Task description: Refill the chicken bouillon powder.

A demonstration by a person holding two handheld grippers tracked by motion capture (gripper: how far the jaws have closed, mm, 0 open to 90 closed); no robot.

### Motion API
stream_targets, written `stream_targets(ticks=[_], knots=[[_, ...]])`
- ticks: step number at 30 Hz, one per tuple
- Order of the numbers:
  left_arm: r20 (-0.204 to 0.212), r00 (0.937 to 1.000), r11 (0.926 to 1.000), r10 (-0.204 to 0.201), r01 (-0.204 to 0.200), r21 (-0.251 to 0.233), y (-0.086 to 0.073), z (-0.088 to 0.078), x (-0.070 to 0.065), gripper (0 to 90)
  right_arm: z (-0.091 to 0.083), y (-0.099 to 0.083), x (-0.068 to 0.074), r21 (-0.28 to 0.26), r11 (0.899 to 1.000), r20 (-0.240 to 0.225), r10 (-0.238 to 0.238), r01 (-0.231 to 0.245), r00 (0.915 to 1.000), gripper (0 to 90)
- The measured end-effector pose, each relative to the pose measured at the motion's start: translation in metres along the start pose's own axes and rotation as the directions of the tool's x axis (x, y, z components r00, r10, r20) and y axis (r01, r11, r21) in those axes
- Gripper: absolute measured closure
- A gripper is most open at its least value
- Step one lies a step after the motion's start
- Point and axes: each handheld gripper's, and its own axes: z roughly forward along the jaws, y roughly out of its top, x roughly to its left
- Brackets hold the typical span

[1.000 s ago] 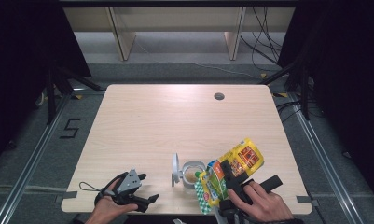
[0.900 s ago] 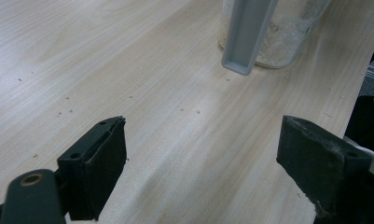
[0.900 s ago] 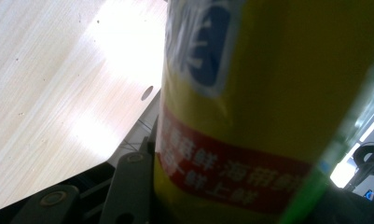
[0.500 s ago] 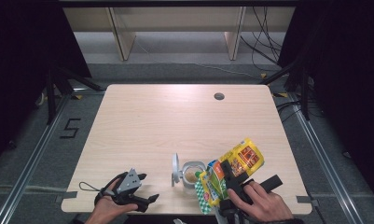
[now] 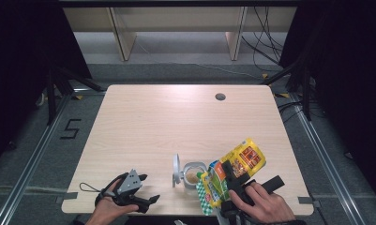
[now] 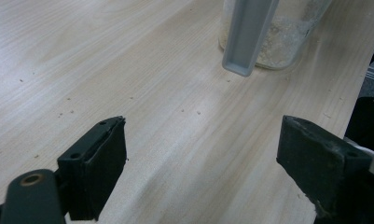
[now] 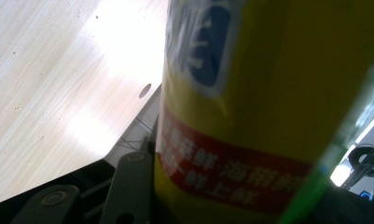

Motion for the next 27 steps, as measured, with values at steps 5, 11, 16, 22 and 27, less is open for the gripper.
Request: stream_targets(ticks=[5,11,16,22,27], knots=[[0.003,0.9995,0.9995,0.030,-0.030,0.002,0.0004,-0.0001,0.0017,15.1,0.0001,0.0003,0.0006,-0.003,1.000,-0.001,0.005,-0.005,1.0000,62.2],[0.007,0.9998,0.9999,0.016,-0.016,0.005,0.0002,0.0001,0.0010,15.1,0.0000,0.0004,0.0005,-0.007,1.000,0.003,0.005,-0.005,1.0000,62.7],[0.003,0.9996,0.9997,0.026,-0.026,0.001,0.0005,0.0002,0.0015,15.1,0.0002,0.0001,0.0006,-0.008,1.000,0.000,0.012,-0.012,0.9999,62.7],[0.005,0.9996,0.9996,0.026,-0.027,0.005,0.0006,0.0001,0.0018,15.1,-0.0005,-0.0002,-0.0002,-0.001,1.000,0.017,0.002,-0.002,0.9998,62.8],[0.005,0.9997,0.9997,0.026,-0.026,0.005,0.0007,0.0001,0.0019,15.1,-0.0001,-0.0006,0.0007,-0.001,1.000,0.018,0.005,-0.005,0.9998,62.8]])
